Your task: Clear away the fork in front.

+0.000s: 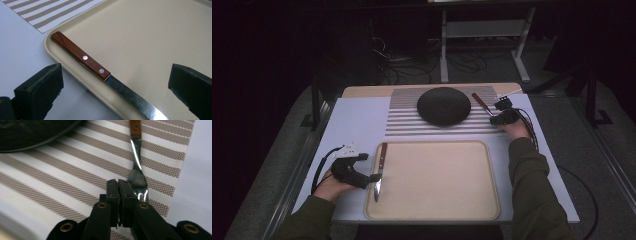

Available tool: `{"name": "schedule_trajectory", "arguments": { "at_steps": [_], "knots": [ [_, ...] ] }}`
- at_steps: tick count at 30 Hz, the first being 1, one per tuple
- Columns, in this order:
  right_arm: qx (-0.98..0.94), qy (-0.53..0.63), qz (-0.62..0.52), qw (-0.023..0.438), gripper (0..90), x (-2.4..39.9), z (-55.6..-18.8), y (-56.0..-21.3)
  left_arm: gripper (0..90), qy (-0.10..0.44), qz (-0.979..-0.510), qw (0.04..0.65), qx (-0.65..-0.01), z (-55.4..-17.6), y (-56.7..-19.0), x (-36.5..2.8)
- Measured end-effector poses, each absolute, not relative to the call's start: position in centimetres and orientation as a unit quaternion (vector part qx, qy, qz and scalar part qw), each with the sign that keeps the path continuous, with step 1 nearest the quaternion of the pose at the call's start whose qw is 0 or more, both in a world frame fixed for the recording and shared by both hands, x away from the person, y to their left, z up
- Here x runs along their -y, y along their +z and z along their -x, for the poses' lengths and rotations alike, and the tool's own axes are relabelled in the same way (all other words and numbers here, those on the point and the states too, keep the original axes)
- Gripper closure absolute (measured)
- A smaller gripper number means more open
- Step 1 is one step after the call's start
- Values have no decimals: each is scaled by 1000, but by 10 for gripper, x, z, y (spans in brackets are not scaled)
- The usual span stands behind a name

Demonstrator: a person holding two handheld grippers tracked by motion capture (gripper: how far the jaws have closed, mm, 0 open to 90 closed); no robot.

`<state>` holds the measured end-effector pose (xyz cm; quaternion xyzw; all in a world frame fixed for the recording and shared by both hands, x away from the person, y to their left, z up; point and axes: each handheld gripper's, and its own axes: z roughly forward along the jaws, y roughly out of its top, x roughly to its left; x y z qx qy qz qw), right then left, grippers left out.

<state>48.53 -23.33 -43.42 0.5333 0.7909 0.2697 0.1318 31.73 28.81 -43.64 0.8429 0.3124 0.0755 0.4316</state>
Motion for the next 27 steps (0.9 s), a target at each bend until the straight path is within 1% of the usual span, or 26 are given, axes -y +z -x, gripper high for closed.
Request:
{"name": "schedule_trajectory", "arguments": {
  "at_steps": [3,7,13,16,22,27],
  "knots": [
    [-791,288,-524,130,786,233,-475,-428,0,75,-843,432,-313,-317,-437,-288],
    [-794,310,-507,127,653,232,-457,-420,0,76,-842,433,-313,-317,-436,-288],
    [-806,330,-475,124,501,224,-425,-411,0,75,-841,433,-314,-317,-436,-288],
    [-810,338,-464,117,416,219,-409,-409,0,75,-842,433,-313,-317,-436,-288],
    [-807,371,-448,104,283,215,-377,-406,0,76,-841,435,-313,-317,-436,-289],
    [-807,382,-438,104,164,209,-353,-409,0,76,-841,435,-313,-317,-435,-288]
  ]
}}
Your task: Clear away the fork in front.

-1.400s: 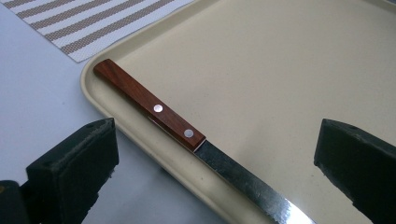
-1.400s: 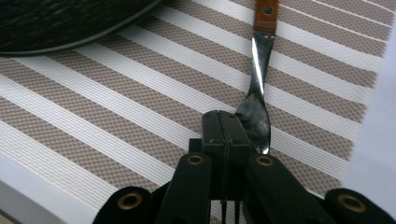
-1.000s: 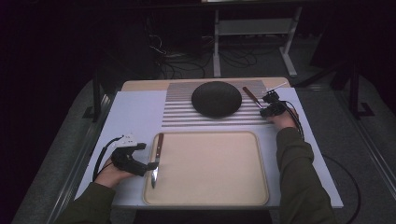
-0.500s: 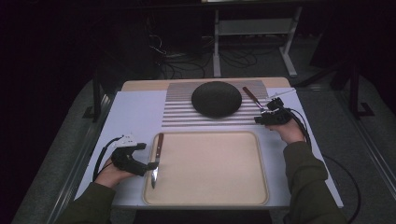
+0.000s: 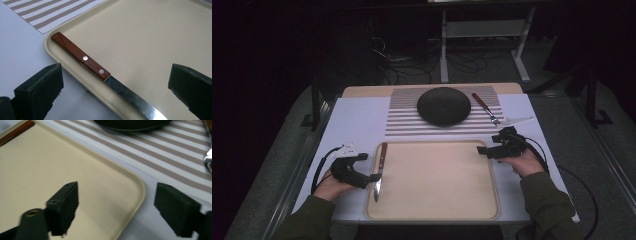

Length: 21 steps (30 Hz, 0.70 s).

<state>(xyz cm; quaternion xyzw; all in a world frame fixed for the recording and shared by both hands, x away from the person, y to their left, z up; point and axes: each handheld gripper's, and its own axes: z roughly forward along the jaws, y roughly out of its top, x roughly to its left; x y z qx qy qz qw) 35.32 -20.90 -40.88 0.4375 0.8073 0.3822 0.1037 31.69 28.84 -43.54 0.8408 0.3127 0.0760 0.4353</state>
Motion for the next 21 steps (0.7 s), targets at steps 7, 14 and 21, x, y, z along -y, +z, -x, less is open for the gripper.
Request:
{"name": "schedule_trajectory", "arguments": {
  "at_steps": [7,14,21],
  "knots": [
    [-818,378,-421,106,4,199,-328,-422,0,81,-839,440,-309,-316,-434,-288],
    [-823,377,-412,101,0,194,-310,-435,0,81,-839,440,-309,-316,-434,-288],
    [-829,371,-407,93,0,194,-303,-441,0,81,-841,438,-307,-316,-434,-288]
  ]
}}
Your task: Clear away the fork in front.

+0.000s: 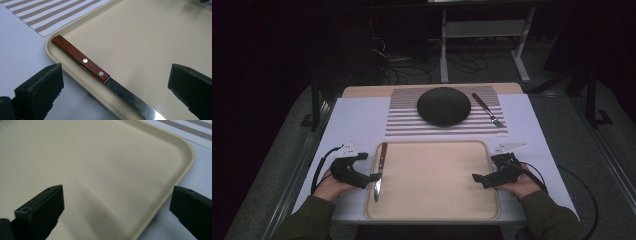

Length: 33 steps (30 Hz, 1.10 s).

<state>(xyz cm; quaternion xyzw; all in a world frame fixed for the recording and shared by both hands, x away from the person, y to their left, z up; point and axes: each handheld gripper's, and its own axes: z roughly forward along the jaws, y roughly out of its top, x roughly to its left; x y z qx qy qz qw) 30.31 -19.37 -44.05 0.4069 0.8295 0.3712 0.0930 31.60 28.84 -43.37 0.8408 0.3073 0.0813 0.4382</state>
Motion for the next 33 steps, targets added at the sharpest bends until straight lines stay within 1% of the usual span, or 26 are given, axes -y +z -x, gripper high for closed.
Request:
{"name": "schedule_trajectory", "arguments": {
  "at_steps": [15,20,23,28,33],
  "knots": [
    [-833,368,-403,89,0,194,-315,-429,0,81,-837,442,-312,-317,-434,-289],
    [-839,354,-405,81,0,193,-320,-427,0,82,-839,440,-311,-317,-434,-288],
    [-843,348,-400,88,22,192,-323,-423,0,82,-839,439,-310,-317,-435,-288],
    [-842,344,-405,95,0,192,-333,-417,0,82,-839,439,-311,-316,-435,-289],
    [-845,331,-409,101,0,190,-346,-411,0,82,-838,441,-311,-315,-434,-290]
  ]
}}
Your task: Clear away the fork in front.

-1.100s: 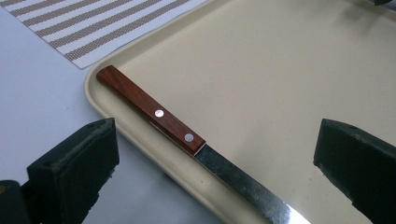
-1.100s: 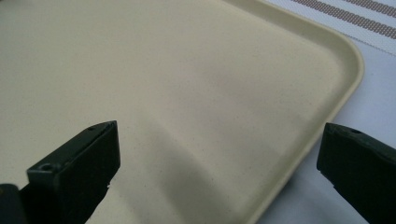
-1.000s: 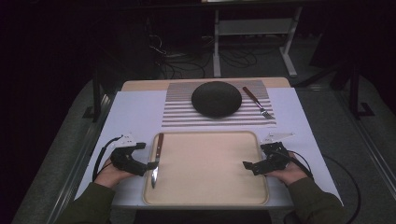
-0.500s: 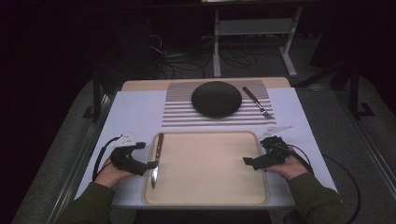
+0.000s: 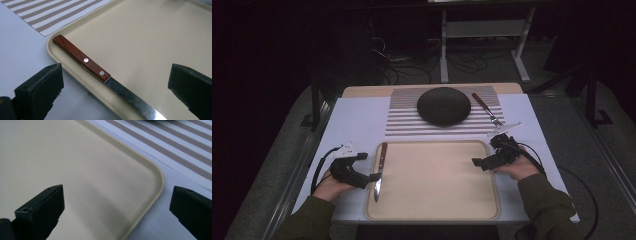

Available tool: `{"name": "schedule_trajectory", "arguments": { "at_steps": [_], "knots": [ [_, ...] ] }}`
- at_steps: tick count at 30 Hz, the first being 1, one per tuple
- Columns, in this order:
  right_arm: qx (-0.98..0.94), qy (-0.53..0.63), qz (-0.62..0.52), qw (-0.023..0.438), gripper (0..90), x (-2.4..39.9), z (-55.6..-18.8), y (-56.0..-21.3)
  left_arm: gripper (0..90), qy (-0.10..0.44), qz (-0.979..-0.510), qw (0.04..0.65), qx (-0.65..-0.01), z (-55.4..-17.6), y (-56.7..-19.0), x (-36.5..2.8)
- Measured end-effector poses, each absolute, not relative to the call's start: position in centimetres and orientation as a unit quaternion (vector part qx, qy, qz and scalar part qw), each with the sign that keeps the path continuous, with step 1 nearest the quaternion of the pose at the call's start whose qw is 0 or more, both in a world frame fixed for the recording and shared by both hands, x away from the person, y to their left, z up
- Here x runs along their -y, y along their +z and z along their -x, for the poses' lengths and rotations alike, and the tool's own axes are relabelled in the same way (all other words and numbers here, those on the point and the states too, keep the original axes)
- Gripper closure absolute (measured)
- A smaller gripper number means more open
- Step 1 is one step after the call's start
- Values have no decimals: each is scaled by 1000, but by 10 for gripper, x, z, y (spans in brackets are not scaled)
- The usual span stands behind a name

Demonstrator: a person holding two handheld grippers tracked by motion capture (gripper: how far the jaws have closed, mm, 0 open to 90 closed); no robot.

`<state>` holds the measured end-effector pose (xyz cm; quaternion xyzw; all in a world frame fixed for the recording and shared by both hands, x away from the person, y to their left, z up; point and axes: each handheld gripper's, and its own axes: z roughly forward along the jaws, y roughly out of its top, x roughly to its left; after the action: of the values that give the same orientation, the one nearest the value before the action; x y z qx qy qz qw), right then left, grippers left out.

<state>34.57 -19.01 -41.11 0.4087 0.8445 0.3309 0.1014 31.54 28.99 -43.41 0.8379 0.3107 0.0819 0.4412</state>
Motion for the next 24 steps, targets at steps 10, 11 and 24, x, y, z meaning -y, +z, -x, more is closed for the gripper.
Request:
{"name": "schedule_trajectory", "arguments": {
  "at_steps": [10,11,24],
  "knots": [
    [-850,308,-414,108,0,187,-379,-401,0,78,-834,449,-311,-313,-433,-291],
    [-850,306,-415,109,0,187,-384,-400,0,79,-833,451,-311,-313,-432,-291],
    [-849,285,-429,117,19,196,-436,-401,0,76,-835,449,-310,-315,-434,-291]
  ]
}}
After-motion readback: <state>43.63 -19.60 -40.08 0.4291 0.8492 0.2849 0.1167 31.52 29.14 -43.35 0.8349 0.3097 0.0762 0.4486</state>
